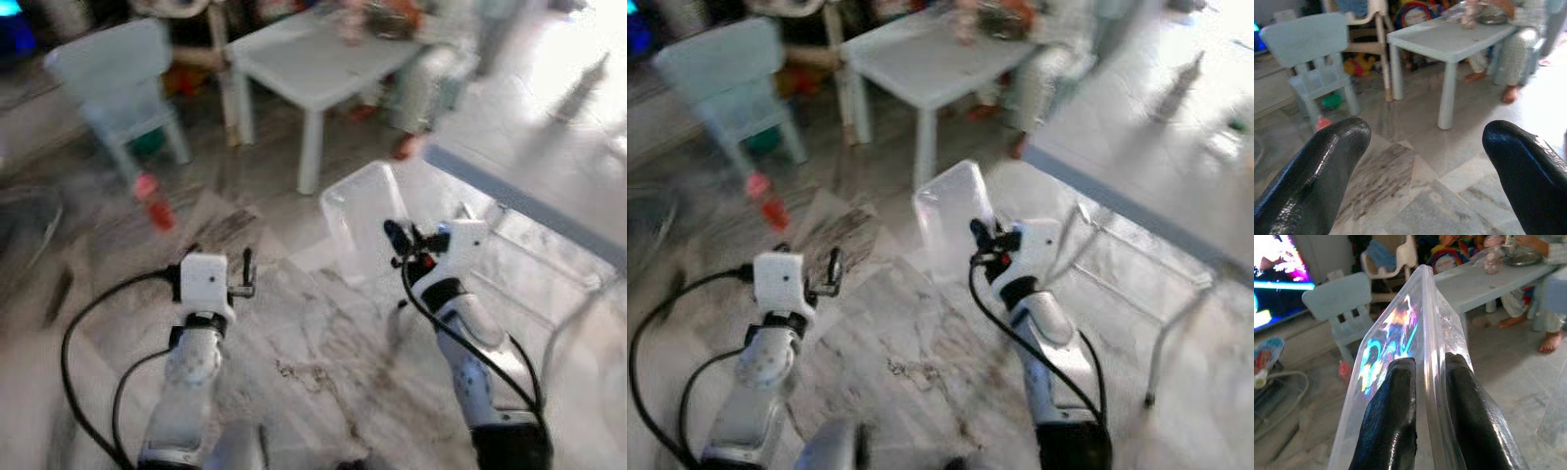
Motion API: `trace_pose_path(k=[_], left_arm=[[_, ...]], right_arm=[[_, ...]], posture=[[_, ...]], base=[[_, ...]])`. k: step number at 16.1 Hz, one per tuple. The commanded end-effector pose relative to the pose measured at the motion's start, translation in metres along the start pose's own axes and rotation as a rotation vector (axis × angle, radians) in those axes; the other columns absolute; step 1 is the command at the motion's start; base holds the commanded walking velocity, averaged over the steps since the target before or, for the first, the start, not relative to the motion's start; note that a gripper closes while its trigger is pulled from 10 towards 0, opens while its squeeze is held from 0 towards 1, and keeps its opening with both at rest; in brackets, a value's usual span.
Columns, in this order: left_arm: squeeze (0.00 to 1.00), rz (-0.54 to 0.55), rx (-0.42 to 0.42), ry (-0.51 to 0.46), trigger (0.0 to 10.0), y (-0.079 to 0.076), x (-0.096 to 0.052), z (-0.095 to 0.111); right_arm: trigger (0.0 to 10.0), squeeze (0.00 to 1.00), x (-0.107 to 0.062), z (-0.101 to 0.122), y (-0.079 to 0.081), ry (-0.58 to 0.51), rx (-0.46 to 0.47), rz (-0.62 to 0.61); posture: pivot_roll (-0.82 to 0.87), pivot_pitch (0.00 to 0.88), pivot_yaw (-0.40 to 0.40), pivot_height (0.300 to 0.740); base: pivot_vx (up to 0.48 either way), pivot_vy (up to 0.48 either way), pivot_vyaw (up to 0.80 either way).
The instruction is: Restocking fridge
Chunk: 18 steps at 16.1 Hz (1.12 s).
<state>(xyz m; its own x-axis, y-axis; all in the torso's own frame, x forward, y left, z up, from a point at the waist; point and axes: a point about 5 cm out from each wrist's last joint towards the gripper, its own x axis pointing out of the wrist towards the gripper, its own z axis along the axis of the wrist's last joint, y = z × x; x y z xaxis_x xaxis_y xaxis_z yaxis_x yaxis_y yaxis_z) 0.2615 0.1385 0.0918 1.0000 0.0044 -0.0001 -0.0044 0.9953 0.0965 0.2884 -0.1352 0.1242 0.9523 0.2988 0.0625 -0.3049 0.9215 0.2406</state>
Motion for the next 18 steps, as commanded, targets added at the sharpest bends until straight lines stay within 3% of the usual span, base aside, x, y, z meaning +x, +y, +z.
trace_pose_path(k=[1, 6, 7, 18], left_arm=[[0.0, 0.008, 0.001, 0.011, 10.0, 0.002, -0.001, -0.002], [0.0, 0.011, 0.014, 0.011, 10.0, 0.003, 0.002, -0.002], [0.0, 0.026, -0.038, 0.056, 10.0, 0.005, 0.001, -0.005], [0.0, 0.012, 0.005, 0.037, 10.0, 0.006, -0.003, -0.006]], right_arm=[[10.0, 0.0, 0.0, 0.001, 0.004, -0.004, 0.001, 0.017], [10.0, 0.0, 0.001, -0.003, 0.012, 0.005, -0.001, 0.056], [10.0, 0.0, 0.002, -0.003, 0.012, 0.004, -0.001, 0.056], [10.0, 0.0, 0.002, -0.005, 0.018, 0.012, 0.0, 0.094]], posture=[[0.12, 0.112, -0.045, 0.74], [0.13, 0.11, -0.038, 0.74], [0.14, 0.111, -0.037, 0.74], [0.14, 0.105, -0.041, 0.74]], base=[[0.0, -0.394, 0.79], [0.0, -0.201, 0.79], [0.0, 0.0, 0.79], [0.0, 0.0, 0.78]])
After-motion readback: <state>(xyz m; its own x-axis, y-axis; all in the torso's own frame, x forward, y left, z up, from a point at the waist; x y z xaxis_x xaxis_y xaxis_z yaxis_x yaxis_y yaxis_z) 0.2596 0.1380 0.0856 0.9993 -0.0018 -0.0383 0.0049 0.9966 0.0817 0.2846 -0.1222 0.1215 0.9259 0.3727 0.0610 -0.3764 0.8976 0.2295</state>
